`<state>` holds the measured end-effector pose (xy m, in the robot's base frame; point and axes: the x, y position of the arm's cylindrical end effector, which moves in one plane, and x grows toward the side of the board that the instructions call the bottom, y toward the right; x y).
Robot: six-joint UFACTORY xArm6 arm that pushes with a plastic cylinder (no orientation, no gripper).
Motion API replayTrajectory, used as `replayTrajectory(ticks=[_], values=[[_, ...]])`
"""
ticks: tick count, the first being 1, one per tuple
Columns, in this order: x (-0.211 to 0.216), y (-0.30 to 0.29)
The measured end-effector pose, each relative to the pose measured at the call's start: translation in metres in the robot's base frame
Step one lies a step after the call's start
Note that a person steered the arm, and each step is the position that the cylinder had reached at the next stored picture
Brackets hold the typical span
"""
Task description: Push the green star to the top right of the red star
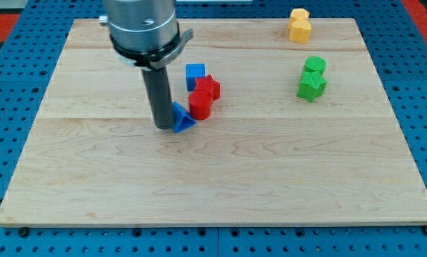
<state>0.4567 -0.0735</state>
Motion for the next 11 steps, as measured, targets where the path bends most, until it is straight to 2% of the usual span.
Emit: replayTrajectory(ticks=[1,2,3,4,5,6,7,9,10,11], values=[[-0.005,0.03],[0.039,0.041],[0.04,0.153],[-0.009,0.235],[-0.047,0.261],[-0.047,0.29],[-0.061,0.276],[-0.073,0.18],[-0.115,0.183],[-0.133,0.184]])
